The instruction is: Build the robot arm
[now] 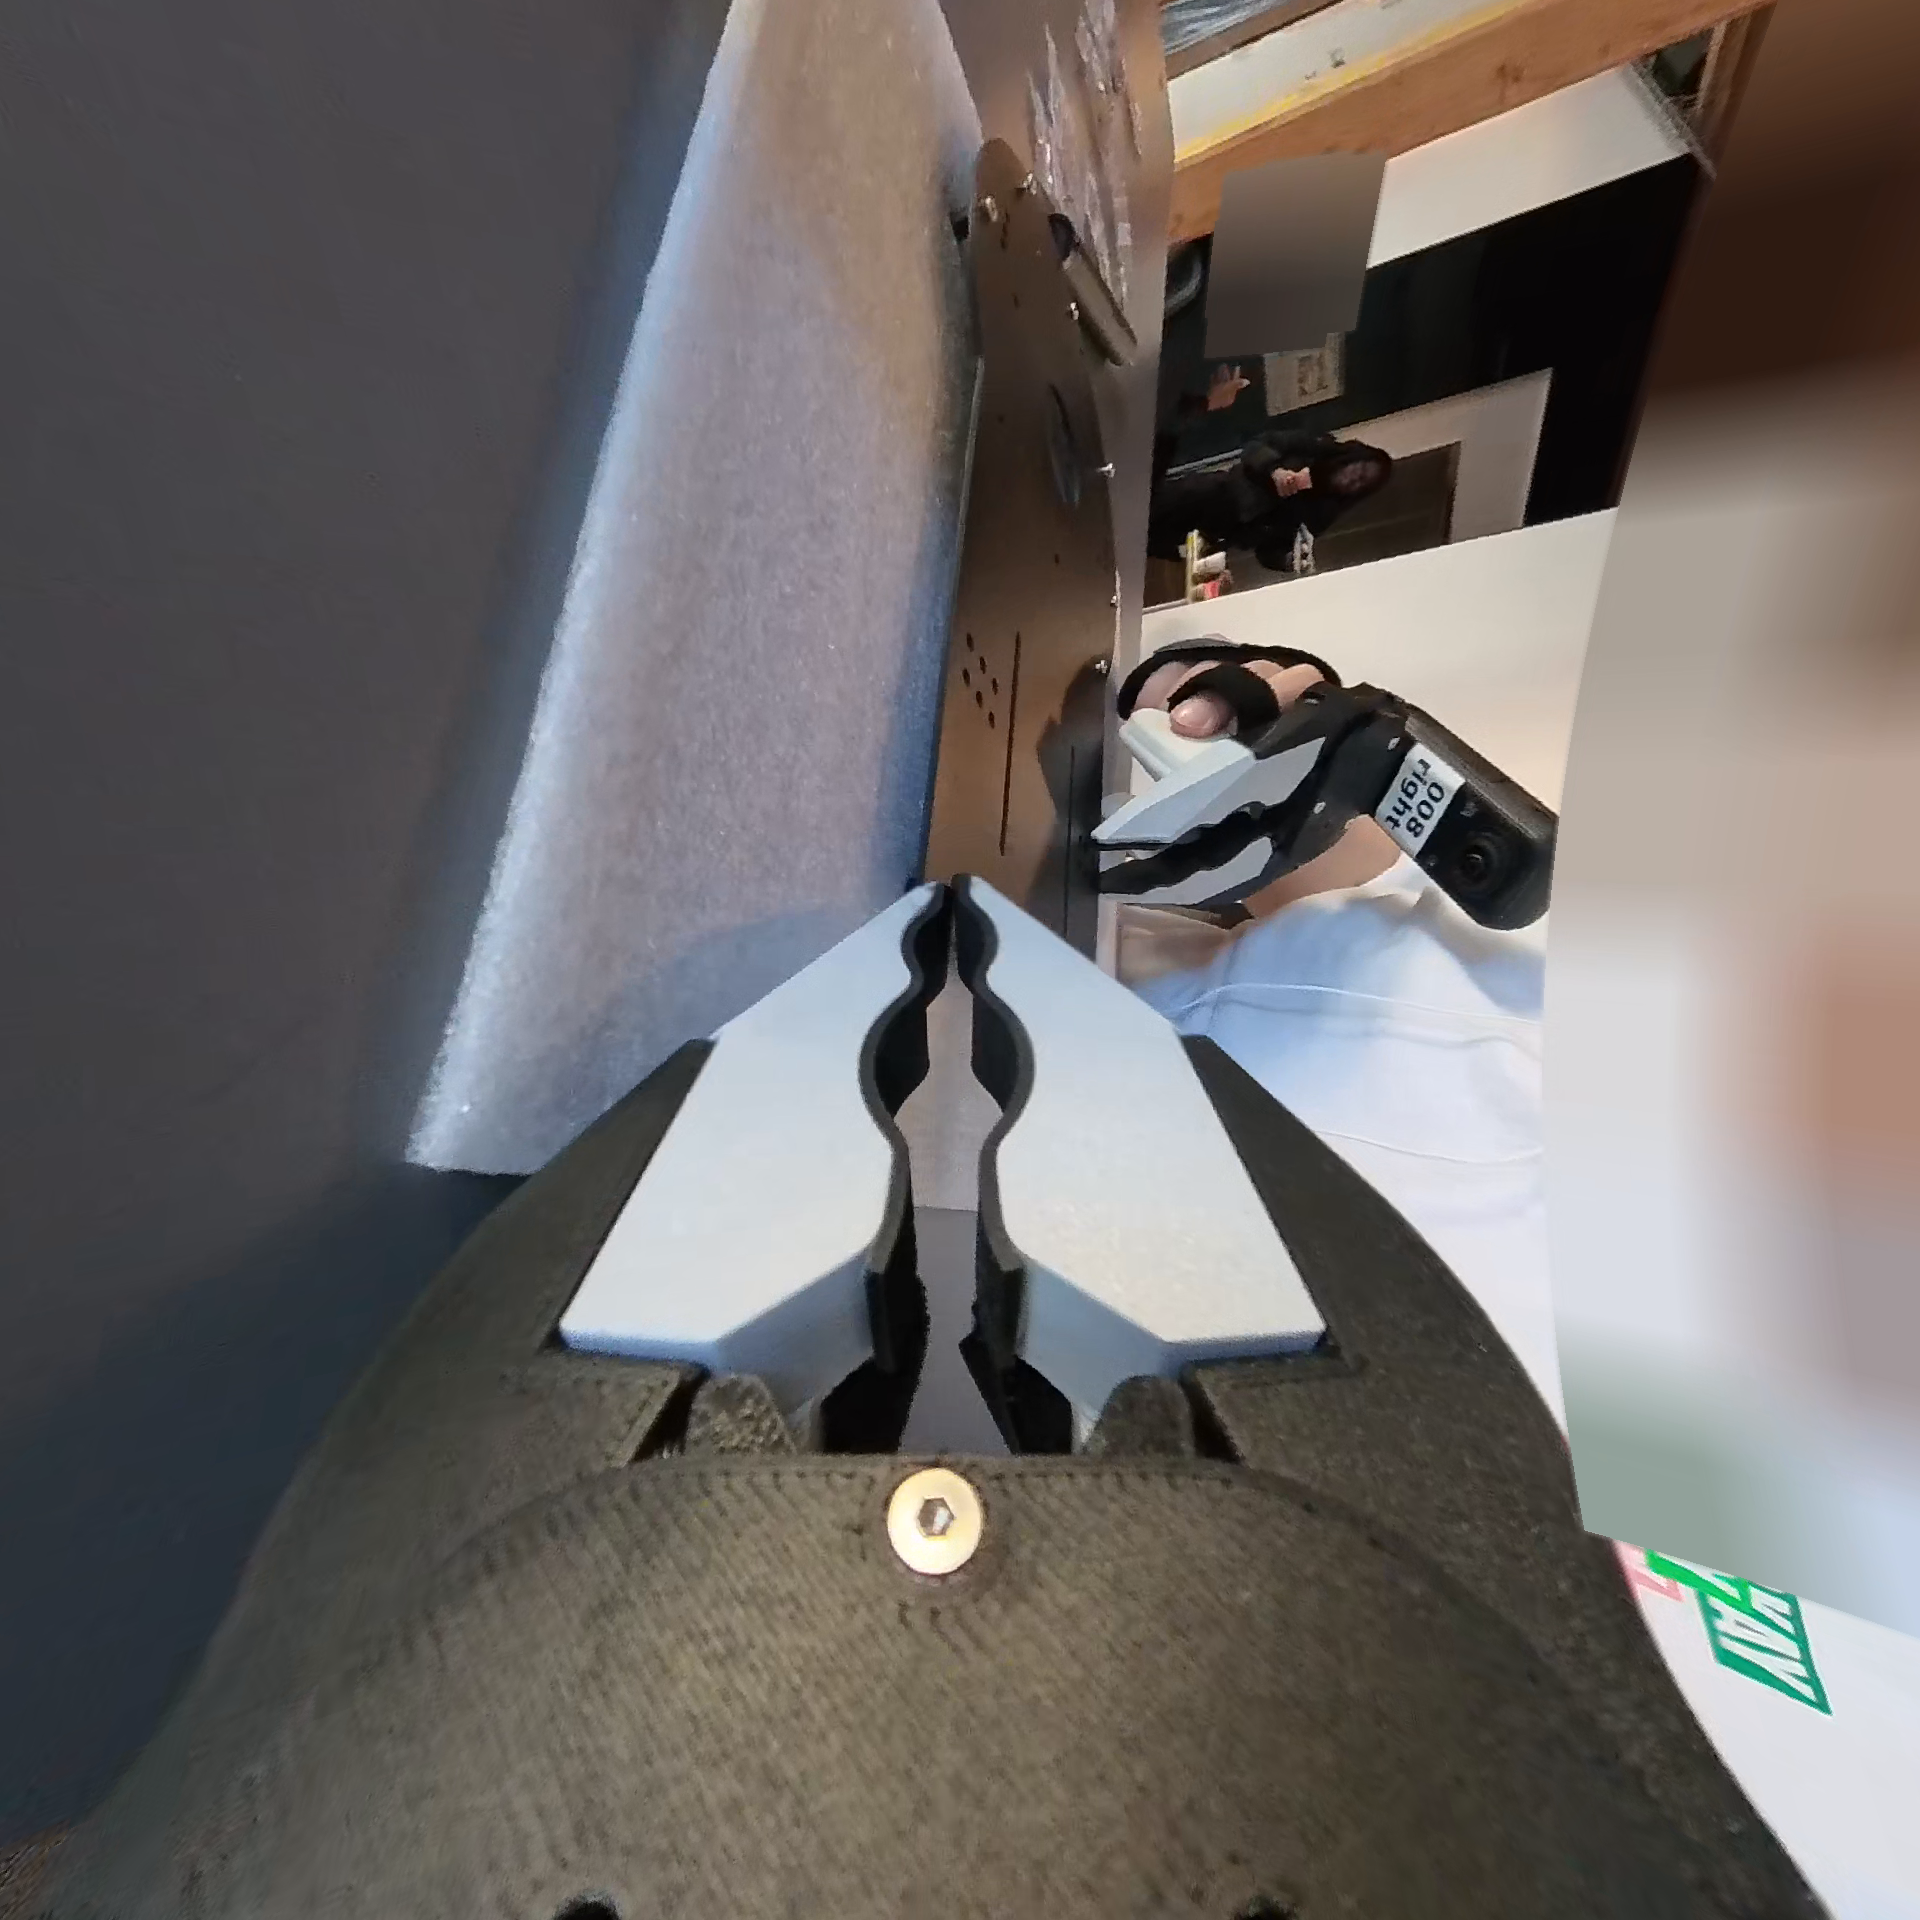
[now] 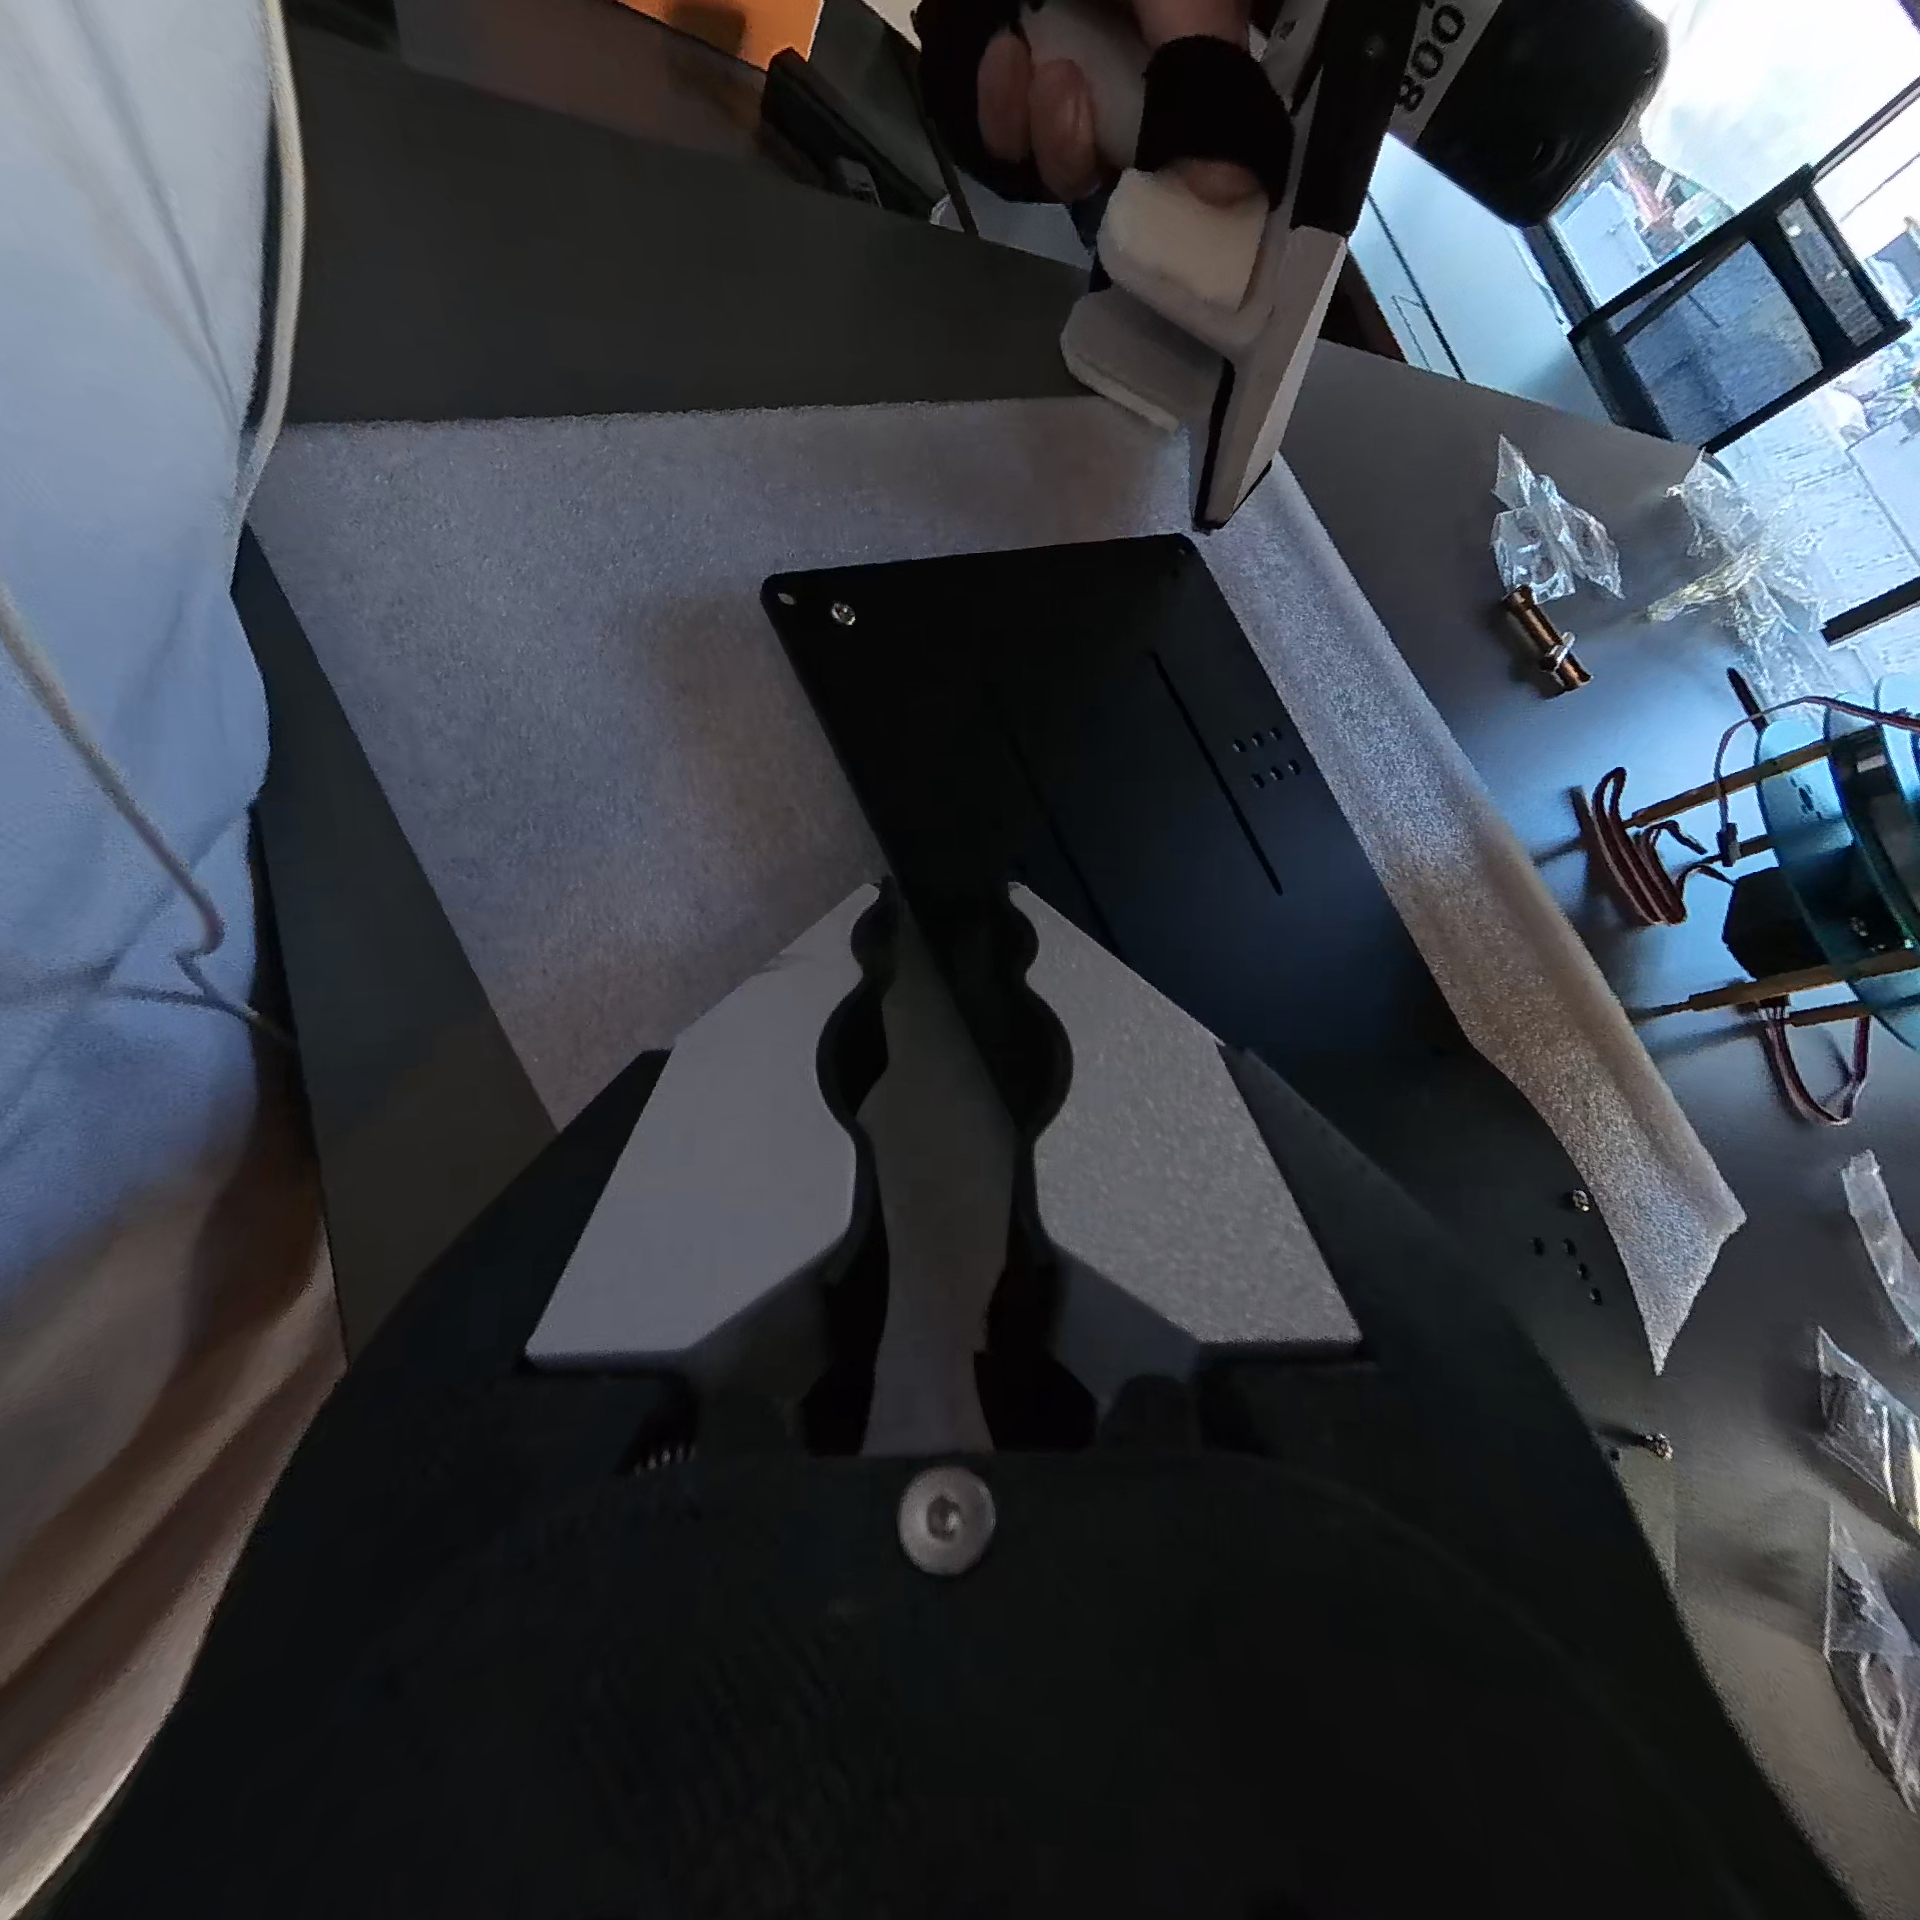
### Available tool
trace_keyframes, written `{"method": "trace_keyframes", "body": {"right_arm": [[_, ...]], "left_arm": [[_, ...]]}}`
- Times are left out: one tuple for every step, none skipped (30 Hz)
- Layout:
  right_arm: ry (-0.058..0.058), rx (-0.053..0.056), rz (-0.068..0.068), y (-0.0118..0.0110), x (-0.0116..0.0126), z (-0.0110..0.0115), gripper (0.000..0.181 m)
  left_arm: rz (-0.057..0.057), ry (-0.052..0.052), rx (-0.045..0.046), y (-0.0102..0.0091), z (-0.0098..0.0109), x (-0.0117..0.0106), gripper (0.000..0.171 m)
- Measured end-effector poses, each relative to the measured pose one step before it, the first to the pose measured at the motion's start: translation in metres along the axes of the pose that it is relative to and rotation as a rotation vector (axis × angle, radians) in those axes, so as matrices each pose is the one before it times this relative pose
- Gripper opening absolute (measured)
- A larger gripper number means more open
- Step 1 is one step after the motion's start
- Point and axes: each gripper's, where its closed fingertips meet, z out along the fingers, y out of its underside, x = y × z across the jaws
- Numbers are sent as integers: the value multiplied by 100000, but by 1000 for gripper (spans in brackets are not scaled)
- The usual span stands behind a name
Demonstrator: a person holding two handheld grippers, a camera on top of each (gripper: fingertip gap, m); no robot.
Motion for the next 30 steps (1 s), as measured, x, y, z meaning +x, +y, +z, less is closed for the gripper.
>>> {"method": "trace_keyframes", "body": {"right_arm": [[212, -32, 510, -7, 20, -4, 15], [194, 32, 577, -3, 25, -25, 16], [296, 181, 742, -9, 72, -55, 17], [-14, 498, 1159, -48, 78, -110, 18], [-225, 1097, 1855, -100, 155, -202, 20], [362, 1504, 2119, -137, 333, -300, 21], [566, 1524, 1933, -156, 439, -386, 21], [691, 1416, 1770, -202, 542, -467, 21], [906, 1443, 1794, -224, 640, -555, 22], [844, 1820, 1775, -282, 726, -632, 22], [723, 2422, 1806, -345, 850, -722, 22], [758, 2184, 1756, -288, 1045, -803, 22], [852, 1254, 1287, -96, 1311, -854, 23], [785, -111, 675, 165, 1568, -933, 23], [2006, -950, -93, 376, 1975, -1024, 23], [2333, -1396, -1235, 555, 2292, -1070, 23], [1473, -3331, -1162, 1017, 2497, -989, 24], [1606, -5801, 237, 1575, 2844, -924, 25], [2658, -5554, 1484, 1740, 3222, -820, 25], [403, -4294, 2773, 1699, 3065, -597, 25], [-1052, -2791, 4532, 1456, 2918, -427, 25], [-1631, -1273, 4386, 1184, 2809, -278, 24], [-3004, -1417, 3807, 1146, 2535, -10, 20], [-3701, -3091, 3123, 1187, 2318, 211, 15], [-1440, -1783, 964, 816, 2356, 380, 11], [-2359, 56, -603, 496, 1936, 629, 6], [-6724, -1740, -878, 604, 1044, 817, 4], [-7917, -1785, -2686, 405, 514, 843, 4], [-6635, -1644, -5408, 291, 327, 844, 4], [-4622, -3711, -7274, 520, 323, 876, 4]], "left_arm": [[-428, 730, 251, -18, 29, 54, 0], [-81, 100, 483, -69, -24, 23, 0], [119, -579, 412, -58, -61, -30, 0], [304, -1217, 425, -47, -120, -83, 0], [450, -1286, 708, -63, -160, -29, 0], [473, -942, 1062, -66, -219, 79, 0], [436, -764, 1469, -91, -266, 157, 0], [398, -910, 1929, -119, -297, 186, 0], [461, -1106, 2179, -128, -307, 211, 0], [486, -1072, 2222, -102, -320, 268, 0], [273, -933, 2319, -101, -315, 356, 0], [27, -933, 2432, -104, -331, 419, 0], [-8, -1167, 2397, -84, -335, 466, 0], [247, -1501, 2348, -66, -348, 487, 0], [576, -2104, 2347, -61, -351, 491, 0], [717, -2915, 2304, -49, -346, 440, 0], [792, -3445, 2204, -3, -331, 442, 0], [975, -3527, 2189, 45, -280, 514, 0], [1109, -3651, 2381, 60, -239, 594, 0], [1351, -3930, 2641, 89, -160, 626, 0], [1618, -3890, 2761, 129, -90, 727, 0], [1494, -3562, 2924, 159, 6, 858, 0], [1088, -3286, 3246, 165, 101, 960, 0], [362, -3148, 3496, 192, 185, 1013, 0], [-695, -2828, 3591, 240, 280, 1060, 0], [-1652, -1956, 3620, 299, 360, 1179, 0], [-1958, -876, 3771, 357, 431, 1349, 0], [-1746, -781, 3713, 455, 449, 1352, 0], [-1495, -1572, 3215, 574, 419, 1153, 0], [-1192, -1932, 2651, 653, 388, 1014, 0]]}}
